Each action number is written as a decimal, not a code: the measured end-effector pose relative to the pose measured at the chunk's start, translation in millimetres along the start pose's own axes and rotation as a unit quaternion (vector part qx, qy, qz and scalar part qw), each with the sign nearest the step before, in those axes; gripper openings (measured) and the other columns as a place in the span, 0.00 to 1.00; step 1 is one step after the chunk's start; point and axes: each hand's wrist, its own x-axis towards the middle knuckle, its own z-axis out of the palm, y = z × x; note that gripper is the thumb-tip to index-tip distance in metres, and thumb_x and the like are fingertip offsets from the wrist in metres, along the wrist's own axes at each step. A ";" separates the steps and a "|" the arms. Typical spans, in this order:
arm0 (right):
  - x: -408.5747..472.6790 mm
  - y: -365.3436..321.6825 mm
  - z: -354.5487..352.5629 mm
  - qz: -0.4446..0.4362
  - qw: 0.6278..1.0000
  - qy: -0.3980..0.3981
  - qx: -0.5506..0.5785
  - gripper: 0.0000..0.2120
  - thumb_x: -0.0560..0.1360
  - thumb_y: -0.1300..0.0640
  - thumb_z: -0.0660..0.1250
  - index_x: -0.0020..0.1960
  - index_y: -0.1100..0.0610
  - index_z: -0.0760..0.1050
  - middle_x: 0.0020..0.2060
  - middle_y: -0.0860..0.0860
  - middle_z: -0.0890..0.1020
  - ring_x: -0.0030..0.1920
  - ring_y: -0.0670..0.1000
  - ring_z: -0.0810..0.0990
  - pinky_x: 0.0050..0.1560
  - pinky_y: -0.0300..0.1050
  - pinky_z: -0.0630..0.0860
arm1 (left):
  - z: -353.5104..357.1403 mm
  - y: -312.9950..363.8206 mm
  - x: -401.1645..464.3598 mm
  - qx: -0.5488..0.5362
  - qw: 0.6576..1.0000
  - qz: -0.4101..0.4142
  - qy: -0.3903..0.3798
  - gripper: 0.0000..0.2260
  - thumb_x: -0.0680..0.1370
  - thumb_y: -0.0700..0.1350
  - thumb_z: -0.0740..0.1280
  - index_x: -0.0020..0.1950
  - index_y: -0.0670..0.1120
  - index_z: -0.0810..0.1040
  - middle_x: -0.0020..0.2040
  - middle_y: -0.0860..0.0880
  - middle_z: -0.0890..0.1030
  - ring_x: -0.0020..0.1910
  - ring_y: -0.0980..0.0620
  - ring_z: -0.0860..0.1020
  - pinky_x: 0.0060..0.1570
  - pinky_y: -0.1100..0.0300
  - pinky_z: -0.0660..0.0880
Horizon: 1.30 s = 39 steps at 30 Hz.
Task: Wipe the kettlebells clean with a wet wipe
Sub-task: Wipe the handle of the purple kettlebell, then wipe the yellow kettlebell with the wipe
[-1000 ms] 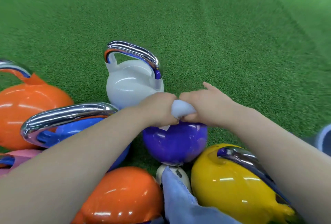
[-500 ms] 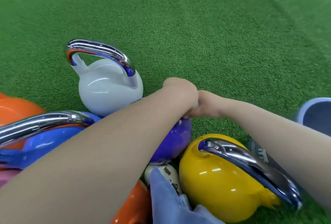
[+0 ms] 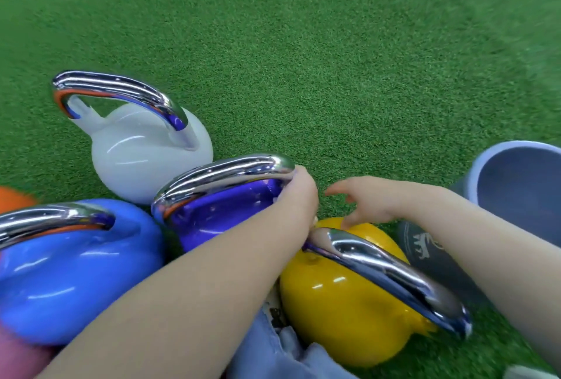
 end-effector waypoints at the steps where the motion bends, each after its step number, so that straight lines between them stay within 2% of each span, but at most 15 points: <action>1: -8.1 3.0 -2.4 0.003 1.000 0.012 0.007 0.36 0.72 0.51 0.71 0.74 0.50 0.58 0.72 0.50 0.65 0.70 0.52 0.66 0.66 0.44 0.64 | 3.9 2.3 -0.7 -0.019 0.999 0.015 0.048 0.14 0.80 0.45 0.55 0.62 0.46 0.74 0.59 0.48 0.76 0.61 0.43 0.73 0.55 0.47 0.71; 4: -33.6 10.2 -7.6 0.026 0.995 0.062 0.067 0.34 0.71 0.50 0.71 0.73 0.46 0.60 0.69 0.50 0.70 0.67 0.50 0.70 0.67 0.47 0.66 | 14.3 8.4 -25.8 -0.143 0.984 0.025 0.103 0.14 0.79 0.39 0.56 0.62 0.43 0.75 0.62 0.46 0.74 0.65 0.44 0.69 0.56 0.48 0.69; 7: -64.6 11.8 -5.5 0.029 0.975 0.148 0.162 0.29 0.71 0.50 0.70 0.70 0.44 0.65 0.64 0.48 0.74 0.62 0.46 0.73 0.63 0.45 0.70 | 22.9 1.6 -52.2 -0.319 0.945 0.009 0.075 0.13 0.79 0.40 0.58 0.60 0.39 0.76 0.61 0.41 0.76 0.62 0.43 0.73 0.58 0.50 0.70; 11: -98.4 0.7 6.8 0.012 0.930 0.246 0.273 0.19 0.74 0.53 0.68 0.64 0.47 0.71 0.58 0.44 0.77 0.53 0.42 0.76 0.50 0.35 0.72 | 34.2 -9.2 -87.5 -0.446 0.876 0.012 0.185 0.08 0.77 0.39 0.60 0.46 0.40 0.78 0.48 0.42 0.81 0.49 0.43 0.79 0.43 0.59 0.72; 13: -109.7 -8.1 10.3 0.007 0.905 0.283 0.319 0.16 0.75 0.55 0.67 0.62 0.49 0.73 0.56 0.44 0.78 0.49 0.40 0.77 0.44 0.29 0.71 | 29.1 -18.6 -106.4 -0.548 0.811 0.012 0.206 0.11 0.78 0.44 0.60 0.37 0.45 0.74 0.38 0.47 0.78 0.37 0.48 0.77 0.30 0.65 0.69; 15: -119.3 -17.7 11.8 -0.003 0.875 0.322 0.361 0.14 0.75 0.57 0.67 0.60 0.50 0.75 0.56 0.44 0.78 0.49 0.41 0.78 0.49 0.32 0.72 | 24.0 -23.4 -125.7 -0.685 0.696 0.062 0.208 0.11 0.77 0.48 0.64 0.35 0.48 0.73 0.33 0.50 0.76 0.32 0.54 0.74 0.29 0.71 0.70; 17: -127.8 -29.3 14.6 -0.015 0.851 0.340 0.401 0.15 0.75 0.57 0.67 0.61 0.51 0.74 0.56 0.45 0.78 0.50 0.44 0.78 0.53 0.37 0.72 | 20.7 -21.7 -147.3 -0.818 0.538 0.146 0.142 0.08 0.74 0.51 0.66 0.44 0.46 0.78 0.40 0.44 0.81 0.40 0.51 0.79 0.47 0.60 0.79; 19: -130.0 -40.3 18.0 -0.021 0.837 0.329 0.437 0.16 0.75 0.54 0.66 0.62 0.50 0.73 0.55 0.45 0.78 0.52 0.45 0.78 0.54 0.40 0.72 | 26.5 -18.7 -158.8 -0.876 0.437 0.190 0.072 0.17 0.69 0.54 0.64 0.52 0.45 0.78 0.50 0.42 0.82 0.50 0.45 0.79 0.54 0.47 0.77; 22: -126.9 -55.4 24.0 -0.032 0.814 0.303 0.495 0.09 0.75 0.53 0.66 0.55 0.49 0.75 0.50 0.45 0.80 0.52 0.46 0.79 0.58 0.46 0.74 | 34.4 -11.7 -164.6 -0.903 0.380 0.200 0.008 0.22 0.67 0.59 0.60 0.49 0.47 0.81 0.50 0.46 0.83 0.47 0.49 0.81 0.49 0.48 0.78; 24: -125.6 -63.1 24.7 -0.048 0.788 0.313 0.528 0.01 0.75 0.56 0.67 0.46 0.52 0.77 0.42 0.47 0.81 0.44 0.47 0.78 0.50 0.45 0.74 | 38.2 -8.8 -163.3 -0.920 0.334 0.203 -0.022 0.25 0.66 0.62 0.59 0.48 0.46 0.83 0.49 0.45 0.84 0.45 0.49 0.83 0.46 0.48 0.79; 26: -124.0 -66.7 22.4 -0.048 0.773 0.331 0.539 0.05 0.75 0.59 0.67 0.39 0.55 0.77 0.33 0.47 0.78 0.37 0.47 0.74 0.42 0.43 0.71 | 40.7 -5.7 -158.2 -0.934 0.295 0.201 -0.031 0.28 0.64 0.64 0.60 0.50 0.46 0.82 0.51 0.44 0.83 0.45 0.47 0.83 0.46 0.47 0.79; 31: -121.7 -61.8 8.8 -0.025 0.791 0.358 0.495 0.08 0.76 0.59 0.64 0.38 0.54 0.73 0.31 0.48 0.77 0.34 0.46 0.72 0.39 0.42 0.68 | 42.2 1.0 -144.8 -0.941 0.277 0.190 0.026 0.30 0.66 0.68 0.55 0.52 0.46 0.80 0.50 0.45 0.83 0.46 0.47 0.82 0.47 0.50 0.78; 34: -119.3 -51.9 5.1 0.002 0.811 0.369 0.455 0.06 0.76 0.58 0.64 0.40 0.54 0.73 0.34 0.52 0.77 0.35 0.49 0.72 0.40 0.47 0.70 | 54.3 7.2 -137.5 -0.941 0.258 0.191 0.106 0.34 0.62 0.65 0.73 0.59 0.47 0.71 0.55 0.44 0.79 0.47 0.48 0.80 0.45 0.52 0.78; 37: -116.4 -45.4 4.6 0.023 0.830 0.354 0.431 0.05 0.76 0.58 0.65 0.42 0.56 0.75 0.37 0.56 0.79 0.37 0.51 0.75 0.44 0.52 0.76 | 70.7 18.4 -134.4 -0.929 0.302 0.139 0.164 0.36 0.61 0.45 0.77 0.65 0.54 0.65 0.57 0.46 0.77 0.47 0.52 0.80 0.46 0.55 0.79; 39: -114.2 -44.2 5.2 0.031 0.844 0.339 0.415 0.04 0.76 0.59 0.65 0.43 0.57 0.76 0.39 0.58 0.80 0.38 0.52 0.77 0.44 0.50 0.78 | 74.0 26.0 -135.0 -0.904 0.351 0.115 0.214 0.34 0.65 0.35 0.76 0.62 0.57 0.66 0.54 0.48 0.76 0.43 0.54 0.79 0.45 0.58 0.79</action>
